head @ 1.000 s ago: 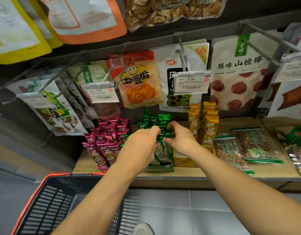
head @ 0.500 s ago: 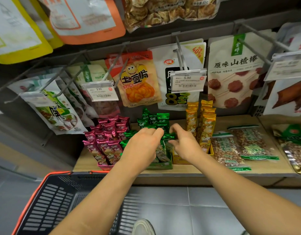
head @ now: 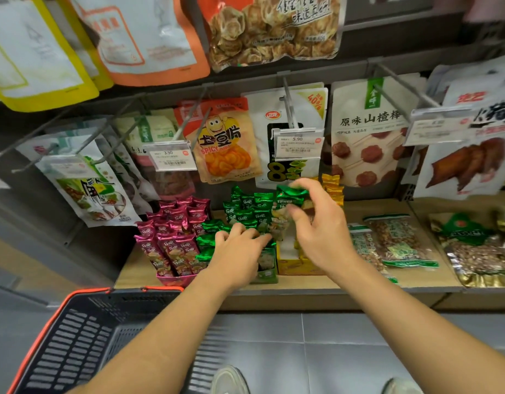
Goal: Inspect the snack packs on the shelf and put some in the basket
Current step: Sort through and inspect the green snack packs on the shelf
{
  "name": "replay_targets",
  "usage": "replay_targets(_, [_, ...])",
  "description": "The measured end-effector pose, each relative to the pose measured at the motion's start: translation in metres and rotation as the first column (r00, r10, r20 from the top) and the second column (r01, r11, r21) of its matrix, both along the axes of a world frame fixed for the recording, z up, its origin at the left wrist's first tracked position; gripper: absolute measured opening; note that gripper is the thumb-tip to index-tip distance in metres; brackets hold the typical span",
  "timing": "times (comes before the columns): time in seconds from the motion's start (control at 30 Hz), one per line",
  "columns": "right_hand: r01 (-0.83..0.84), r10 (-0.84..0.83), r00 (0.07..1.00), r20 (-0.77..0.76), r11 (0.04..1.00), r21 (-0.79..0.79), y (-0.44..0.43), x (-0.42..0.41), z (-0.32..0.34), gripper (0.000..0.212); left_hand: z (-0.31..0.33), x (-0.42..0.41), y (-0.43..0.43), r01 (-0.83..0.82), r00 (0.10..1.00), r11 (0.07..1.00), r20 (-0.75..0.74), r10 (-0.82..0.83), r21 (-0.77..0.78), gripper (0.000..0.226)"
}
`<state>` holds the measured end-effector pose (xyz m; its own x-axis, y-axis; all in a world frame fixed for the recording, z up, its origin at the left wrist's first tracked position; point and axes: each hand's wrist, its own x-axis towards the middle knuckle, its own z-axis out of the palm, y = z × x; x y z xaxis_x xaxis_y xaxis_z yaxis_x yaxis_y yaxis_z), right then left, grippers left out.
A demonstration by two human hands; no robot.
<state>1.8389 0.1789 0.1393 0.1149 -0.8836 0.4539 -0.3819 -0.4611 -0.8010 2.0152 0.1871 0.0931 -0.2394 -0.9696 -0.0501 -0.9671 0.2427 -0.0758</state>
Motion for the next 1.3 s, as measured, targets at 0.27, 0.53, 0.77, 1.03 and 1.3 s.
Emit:
replay_targets(0.27, [-0.137, 0.088, 0.970, 0.226, 0.968, 0.210, 0.041, -0.046, 0.078, 0.020, 0.083, 0.005, 0.020, -0.163, 0.627, 0.985, -0.766, 0.142, 0.049, 0.025])
replay_targets(0.53, [-0.444, 0.253, 0.863, 0.437, 0.791, 0.420, 0.086, -0.036, 0.063, 0.023, 0.147, -0.022, 0.077, 0.159, 0.262, 0.974, -0.958, 0.114, 0.159, 0.027])
replay_targets(0.77, [-0.432, 0.340, 0.899, 0.276, 0.793, 0.430, 0.089, -0.030, 0.056, 0.025, 0.133, -0.020, 0.096, -0.058, 0.228, 0.996, -0.970, 0.080, 0.069, 0.017])
replay_targets(1.03, [-0.476, 0.323, 0.868, 0.377, 0.757, 0.448, 0.085, -0.028, 0.052, 0.028, 0.121, -0.024, 0.097, -0.103, -0.048, 0.992, -0.996, 0.071, 0.076, 0.028])
replay_targets(1.3, [-0.698, 0.287, 0.687, 0.668, 0.518, 0.495, 0.092, -0.018, 0.051, 0.038, 0.115, -0.021, 0.097, -0.076, -0.140, 0.994, -0.987, 0.072, 0.083, 0.017])
